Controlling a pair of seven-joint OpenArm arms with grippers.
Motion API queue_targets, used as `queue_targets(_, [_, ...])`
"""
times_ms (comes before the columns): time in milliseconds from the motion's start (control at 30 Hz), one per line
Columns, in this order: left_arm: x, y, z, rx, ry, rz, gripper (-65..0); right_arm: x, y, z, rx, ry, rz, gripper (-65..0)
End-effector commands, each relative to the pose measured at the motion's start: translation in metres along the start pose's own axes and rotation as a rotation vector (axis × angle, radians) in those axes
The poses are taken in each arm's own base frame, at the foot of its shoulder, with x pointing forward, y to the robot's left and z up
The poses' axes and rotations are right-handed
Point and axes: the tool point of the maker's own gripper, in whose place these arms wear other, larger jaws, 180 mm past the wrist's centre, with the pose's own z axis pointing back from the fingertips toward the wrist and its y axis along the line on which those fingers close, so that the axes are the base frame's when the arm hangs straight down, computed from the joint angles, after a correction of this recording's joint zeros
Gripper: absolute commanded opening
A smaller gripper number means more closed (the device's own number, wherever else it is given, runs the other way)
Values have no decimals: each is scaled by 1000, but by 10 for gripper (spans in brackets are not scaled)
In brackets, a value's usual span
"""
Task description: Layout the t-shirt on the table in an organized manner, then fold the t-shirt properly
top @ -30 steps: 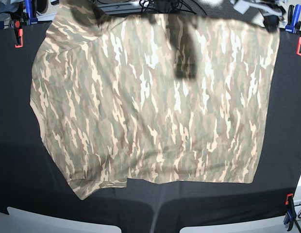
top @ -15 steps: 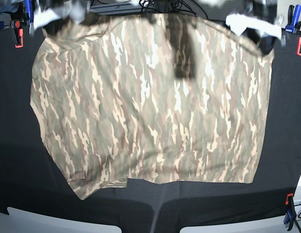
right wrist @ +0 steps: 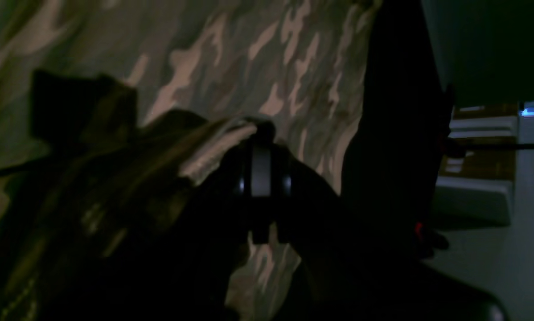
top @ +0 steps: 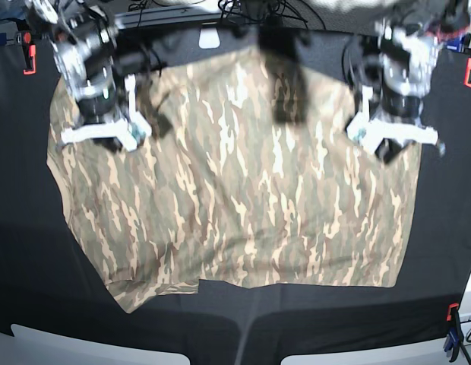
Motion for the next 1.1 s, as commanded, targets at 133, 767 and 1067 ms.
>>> queue_targets(133, [3,10,-33,41,-18,43,-650,14,-32,-30,-103,-10,-39,-650])
queue_targets(767, [-50,32,-109,127,191,24,-650,69,-71,-94,-45,-82,-174,-650])
queue_targets(1067, [-53,46,-106,211,192,41,-650,85,-94,-95,-86,-118,-179,-650])
